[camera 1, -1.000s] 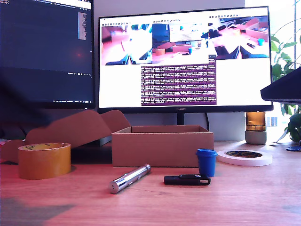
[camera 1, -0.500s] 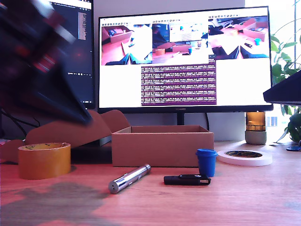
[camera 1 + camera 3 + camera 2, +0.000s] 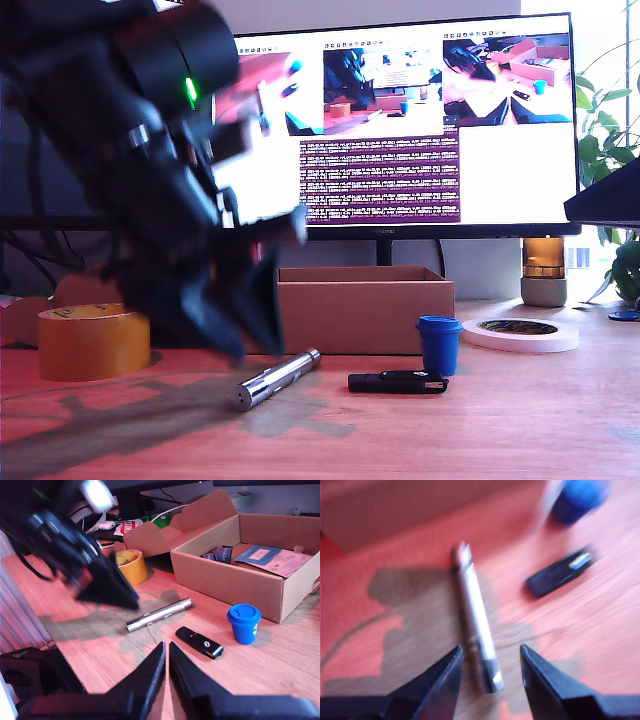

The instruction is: Pick up the laser pointer and place it inside the cardboard box

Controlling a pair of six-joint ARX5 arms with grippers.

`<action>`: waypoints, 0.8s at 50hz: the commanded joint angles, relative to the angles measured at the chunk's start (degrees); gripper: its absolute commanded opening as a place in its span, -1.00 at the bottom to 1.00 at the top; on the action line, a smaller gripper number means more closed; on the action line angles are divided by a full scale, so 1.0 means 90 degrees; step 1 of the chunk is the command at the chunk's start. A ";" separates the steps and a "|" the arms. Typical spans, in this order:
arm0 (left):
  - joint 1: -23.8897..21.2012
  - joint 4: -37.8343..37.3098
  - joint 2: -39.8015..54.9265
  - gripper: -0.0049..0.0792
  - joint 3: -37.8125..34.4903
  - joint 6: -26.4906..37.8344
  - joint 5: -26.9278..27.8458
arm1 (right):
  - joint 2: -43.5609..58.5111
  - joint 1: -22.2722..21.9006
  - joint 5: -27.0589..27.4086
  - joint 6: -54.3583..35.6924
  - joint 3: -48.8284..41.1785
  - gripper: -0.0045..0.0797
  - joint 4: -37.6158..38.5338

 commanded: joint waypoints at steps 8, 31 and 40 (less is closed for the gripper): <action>-0.0097 0.0070 0.0440 -0.11 0.0199 0.0223 -0.0180 | 0.0012 0.0027 0.0010 -0.0017 -0.0100 -0.92 0.0029; -0.0143 -0.0136 0.0699 -0.32 0.0199 0.0267 -0.0255 | 0.0012 0.0027 0.0010 -0.0005 -0.0100 -0.92 0.0032; -0.0143 -0.0265 0.0699 -0.41 0.0199 0.0277 -0.0255 | 0.0012 0.0027 0.0010 0.0000 -0.0100 -0.92 0.0032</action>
